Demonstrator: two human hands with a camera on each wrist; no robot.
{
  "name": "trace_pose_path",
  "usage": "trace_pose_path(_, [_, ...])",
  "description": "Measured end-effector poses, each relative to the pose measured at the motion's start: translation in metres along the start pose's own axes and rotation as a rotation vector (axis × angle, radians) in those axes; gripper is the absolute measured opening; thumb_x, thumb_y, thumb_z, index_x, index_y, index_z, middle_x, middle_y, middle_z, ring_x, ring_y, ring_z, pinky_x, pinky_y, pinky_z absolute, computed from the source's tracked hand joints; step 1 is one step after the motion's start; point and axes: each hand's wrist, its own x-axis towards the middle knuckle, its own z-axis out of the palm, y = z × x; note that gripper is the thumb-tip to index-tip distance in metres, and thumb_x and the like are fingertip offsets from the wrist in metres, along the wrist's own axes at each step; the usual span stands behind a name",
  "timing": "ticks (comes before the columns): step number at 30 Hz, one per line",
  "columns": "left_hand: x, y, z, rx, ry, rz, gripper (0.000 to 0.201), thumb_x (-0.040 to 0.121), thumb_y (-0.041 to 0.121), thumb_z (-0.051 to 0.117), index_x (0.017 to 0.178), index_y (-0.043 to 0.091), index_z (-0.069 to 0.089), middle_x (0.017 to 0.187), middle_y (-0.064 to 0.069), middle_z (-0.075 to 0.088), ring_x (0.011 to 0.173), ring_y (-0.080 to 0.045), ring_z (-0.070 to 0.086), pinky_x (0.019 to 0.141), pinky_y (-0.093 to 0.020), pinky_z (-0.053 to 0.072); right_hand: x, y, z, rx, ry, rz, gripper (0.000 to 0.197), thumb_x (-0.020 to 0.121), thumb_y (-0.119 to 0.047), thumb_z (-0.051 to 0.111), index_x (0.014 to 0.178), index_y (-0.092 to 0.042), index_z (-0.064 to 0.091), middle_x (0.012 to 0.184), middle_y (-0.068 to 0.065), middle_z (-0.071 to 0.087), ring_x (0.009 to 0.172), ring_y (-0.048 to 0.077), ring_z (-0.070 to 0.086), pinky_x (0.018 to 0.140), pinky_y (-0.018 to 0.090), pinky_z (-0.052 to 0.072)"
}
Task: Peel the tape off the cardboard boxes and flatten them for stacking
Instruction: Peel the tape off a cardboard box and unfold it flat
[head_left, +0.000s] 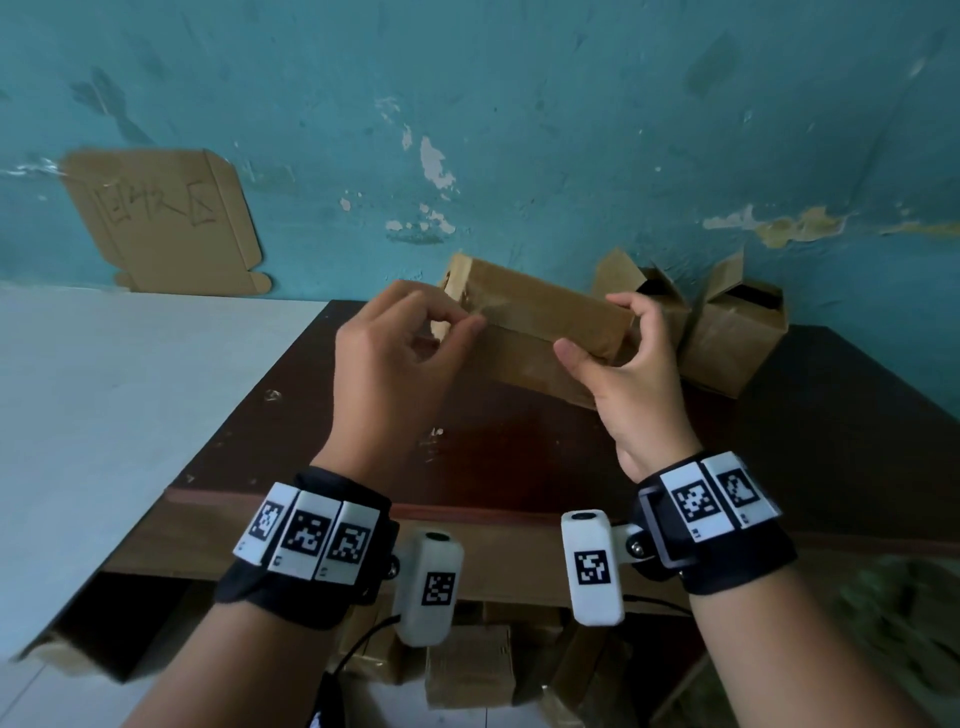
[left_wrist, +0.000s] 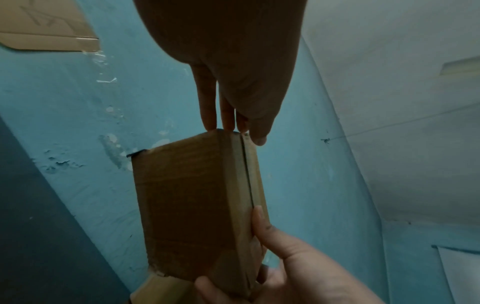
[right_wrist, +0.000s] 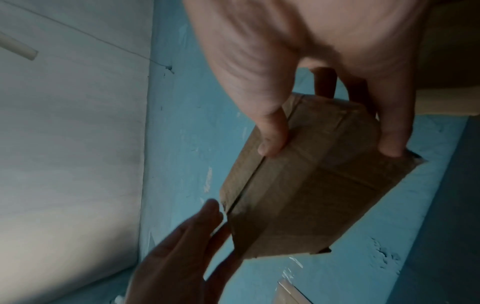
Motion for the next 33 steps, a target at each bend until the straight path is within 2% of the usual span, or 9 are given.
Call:
trace_pose_path(3, [-0.001, 0.003, 0.002, 0.042, -0.142, 0.116, 0.023, 0.089, 0.031, 0.077, 0.077, 0.013, 0.072, 0.083, 0.005, 0.07, 0.078, -0.02, 0.063, 0.065, -0.043, 0.053, 0.0, 0.0, 0.0, 0.025, 0.016, 0.046, 0.057, 0.077, -0.03, 0.087, 0.12, -0.039, 0.052, 0.117, -0.01, 0.065, 0.106, 0.019, 0.071, 0.082, 0.052, 0.062])
trace_pose_path(6, [-0.002, 0.003, 0.003, -0.041, -0.275, 0.109, 0.022, 0.089, 0.033, 0.077, 0.078, 0.014, 0.073, 0.084, 0.005, 0.071, 0.084, -0.022, 0.065, 0.072, -0.046, 0.052, 0.001, -0.002, -0.005, 0.082, 0.033, 0.11, 0.055, 0.084, -0.018, 0.082, 0.127, -0.031, 0.051, 0.113, -0.014, 0.065, 0.096, 0.018, 0.074, 0.068, 0.043, 0.064])
trace_pose_path(11, [-0.002, -0.001, -0.003, -0.135, -0.145, -0.075, 0.028, 0.098, 0.033, 0.067, 0.085, 0.009, 0.076, 0.079, -0.001, 0.073, 0.075, -0.019, 0.069, 0.067, -0.04, 0.053, 0.003, -0.001, -0.007, 0.069, 0.034, 0.132, 0.056, 0.083, -0.019, 0.083, 0.127, -0.035, 0.052, 0.123, -0.013, 0.06, 0.098, 0.013, 0.072, 0.067, 0.043, 0.064])
trace_pose_path(14, [0.004, -0.009, -0.01, -0.155, -0.119, -0.307, 0.025, 0.093, 0.033, 0.072, 0.077, 0.014, 0.073, 0.065, 0.009, 0.067, 0.06, -0.006, 0.059, 0.057, -0.02, 0.044, 0.006, 0.001, -0.01, 0.046, 0.046, 0.119, 0.056, 0.081, -0.022, 0.085, 0.125, -0.039, 0.054, 0.131, -0.008, 0.059, 0.11, 0.017, 0.067, 0.07, 0.044, 0.064])
trace_pose_path(17, [0.006, -0.03, -0.016, 0.082, -0.562, -0.463, 0.027, 0.086, 0.041, 0.078, 0.069, 0.021, 0.073, 0.06, 0.012, 0.066, 0.055, -0.001, 0.057, 0.054, -0.014, 0.041, 0.009, 0.001, -0.016, 0.038, 0.044, 0.135, 0.057, 0.083, -0.02, 0.084, 0.127, -0.039, 0.053, 0.135, -0.006, 0.058, 0.111, 0.016, 0.067, 0.07, 0.042, 0.064])
trace_pose_path(20, [-0.005, -0.048, -0.011, 0.382, -1.009, -0.506, 0.023, 0.081, 0.045, 0.081, 0.073, 0.025, 0.077, 0.073, 0.01, 0.073, 0.074, -0.007, 0.069, 0.068, -0.027, 0.055, 0.011, 0.001, -0.02, 0.06, 0.014, 0.159, 0.057, 0.085, -0.018, 0.081, 0.129, -0.038, 0.051, 0.136, -0.005, 0.058, 0.11, 0.018, 0.069, 0.073, 0.045, 0.064])
trace_pose_path(22, [-0.011, -0.052, -0.005, 0.468, -1.16, -0.551, 0.023, 0.083, 0.044, 0.08, 0.078, 0.022, 0.074, 0.083, 0.005, 0.072, 0.084, -0.016, 0.068, 0.075, -0.032, 0.054, 0.011, 0.0, -0.02, 0.083, -0.007, 0.165, 0.058, 0.085, -0.016, 0.081, 0.13, -0.038, 0.052, 0.136, -0.005, 0.059, 0.11, 0.02, 0.07, 0.077, 0.048, 0.064])
trace_pose_path(27, [-0.013, -0.059, -0.001, 0.474, -1.12, -0.623, 0.023, 0.083, 0.039, 0.083, 0.079, 0.02, 0.072, 0.08, 0.005, 0.064, 0.081, -0.015, 0.061, 0.066, -0.028, 0.045, 0.009, -0.002, -0.018, 0.095, -0.032, 0.109, 0.06, 0.069, -0.023, 0.092, 0.115, -0.047, 0.061, 0.133, -0.001, 0.063, 0.119, 0.019, 0.066, 0.094, 0.054, 0.058])
trace_pose_path(33, [-0.012, -0.065, 0.007, 0.567, -1.098, -0.628, 0.034, 0.078, 0.047, 0.085, 0.068, 0.028, 0.058, 0.08, 0.004, 0.061, 0.077, -0.016, 0.059, 0.067, -0.032, 0.045, 0.007, -0.006, -0.019, 0.144, -0.082, 0.132, 0.068, 0.061, -0.028, 0.088, 0.121, -0.041, 0.059, 0.133, 0.002, 0.064, 0.119, 0.023, 0.066, 0.094, 0.058, 0.057])
